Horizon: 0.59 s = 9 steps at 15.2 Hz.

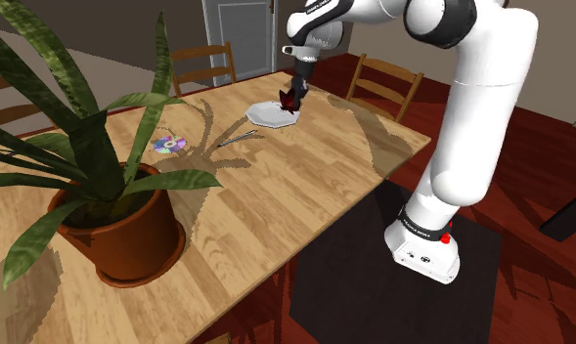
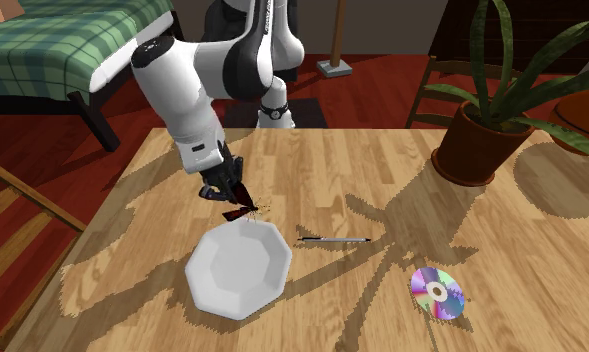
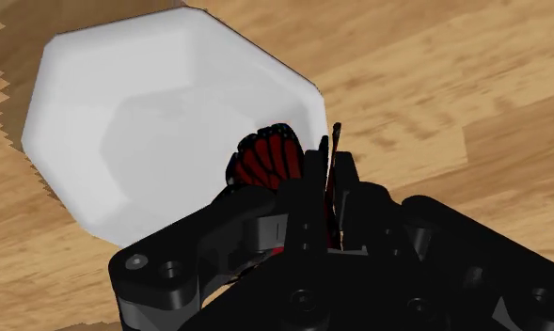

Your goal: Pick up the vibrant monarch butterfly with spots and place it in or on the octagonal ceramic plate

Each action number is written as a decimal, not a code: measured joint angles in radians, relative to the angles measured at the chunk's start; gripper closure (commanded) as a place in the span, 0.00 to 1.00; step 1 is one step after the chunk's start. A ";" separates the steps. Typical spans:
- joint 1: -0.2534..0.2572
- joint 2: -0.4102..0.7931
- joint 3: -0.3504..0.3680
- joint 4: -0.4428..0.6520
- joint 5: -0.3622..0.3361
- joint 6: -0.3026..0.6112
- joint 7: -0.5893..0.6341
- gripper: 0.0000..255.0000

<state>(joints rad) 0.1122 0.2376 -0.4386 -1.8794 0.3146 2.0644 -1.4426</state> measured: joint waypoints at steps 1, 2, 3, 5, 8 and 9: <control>-0.010 0.037 0.002 0.049 0.014 -0.018 -0.007 1.00; -0.023 0.077 0.004 0.101 0.028 -0.036 -0.015 1.00; -0.039 0.118 0.006 0.161 0.042 -0.059 -0.024 1.00; -0.070 0.196 0.012 0.266 0.067 -0.096 -0.037 1.00; -0.110 0.299 0.024 0.404 0.095 -0.138 -0.045 1.00; -0.115 0.309 0.025 0.410 0.099 -0.135 -0.049 1.00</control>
<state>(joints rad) -0.0024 0.5469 -0.4131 -1.4695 0.4136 1.9290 -1.4920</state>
